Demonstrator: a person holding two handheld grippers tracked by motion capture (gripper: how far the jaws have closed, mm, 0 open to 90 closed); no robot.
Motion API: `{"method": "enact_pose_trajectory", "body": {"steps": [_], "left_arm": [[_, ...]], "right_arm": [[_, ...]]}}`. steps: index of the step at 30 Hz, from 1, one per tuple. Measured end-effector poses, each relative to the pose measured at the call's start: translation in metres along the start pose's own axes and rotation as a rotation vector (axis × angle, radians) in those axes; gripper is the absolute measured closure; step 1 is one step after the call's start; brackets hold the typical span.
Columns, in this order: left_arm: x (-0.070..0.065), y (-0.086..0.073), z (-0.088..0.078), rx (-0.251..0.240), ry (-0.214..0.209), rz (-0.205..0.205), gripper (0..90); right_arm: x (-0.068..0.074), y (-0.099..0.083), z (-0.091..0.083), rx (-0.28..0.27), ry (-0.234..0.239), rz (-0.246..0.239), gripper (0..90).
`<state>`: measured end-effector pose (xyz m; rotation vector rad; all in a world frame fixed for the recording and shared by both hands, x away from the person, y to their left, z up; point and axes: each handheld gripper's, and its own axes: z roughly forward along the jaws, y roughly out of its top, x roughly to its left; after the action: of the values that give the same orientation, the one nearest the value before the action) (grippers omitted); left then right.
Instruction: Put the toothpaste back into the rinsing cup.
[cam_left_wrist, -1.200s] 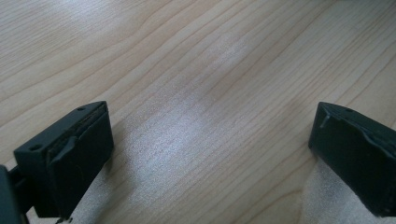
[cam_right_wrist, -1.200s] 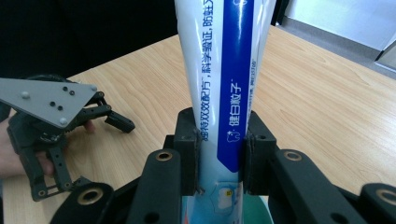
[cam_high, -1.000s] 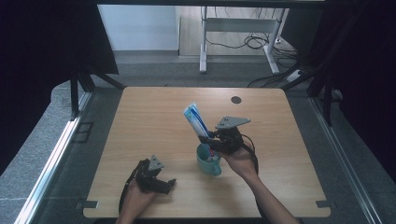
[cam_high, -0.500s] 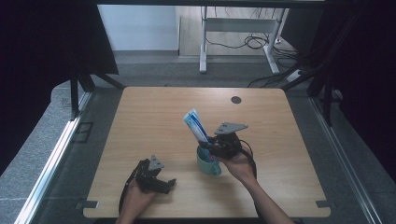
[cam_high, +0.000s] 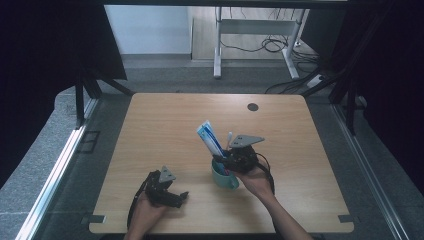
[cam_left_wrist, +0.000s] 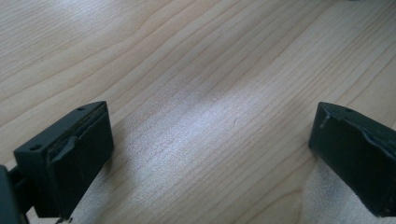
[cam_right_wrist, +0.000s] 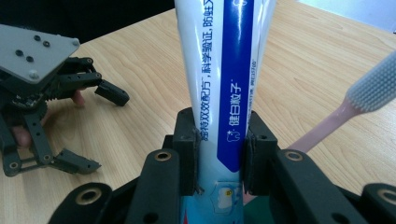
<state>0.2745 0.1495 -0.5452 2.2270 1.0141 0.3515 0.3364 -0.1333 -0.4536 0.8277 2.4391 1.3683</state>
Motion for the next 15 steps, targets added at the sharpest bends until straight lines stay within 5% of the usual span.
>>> {"method": "enact_pose_trajectory", "body": {"steps": [15], "left_arm": [[0.0001,0.0,-0.0001,0.002,0.0,0.002,0.0]], "right_arm": [[-0.0022,-0.0081,-0.0023,0.001,0.013,0.006,68.7]]}}
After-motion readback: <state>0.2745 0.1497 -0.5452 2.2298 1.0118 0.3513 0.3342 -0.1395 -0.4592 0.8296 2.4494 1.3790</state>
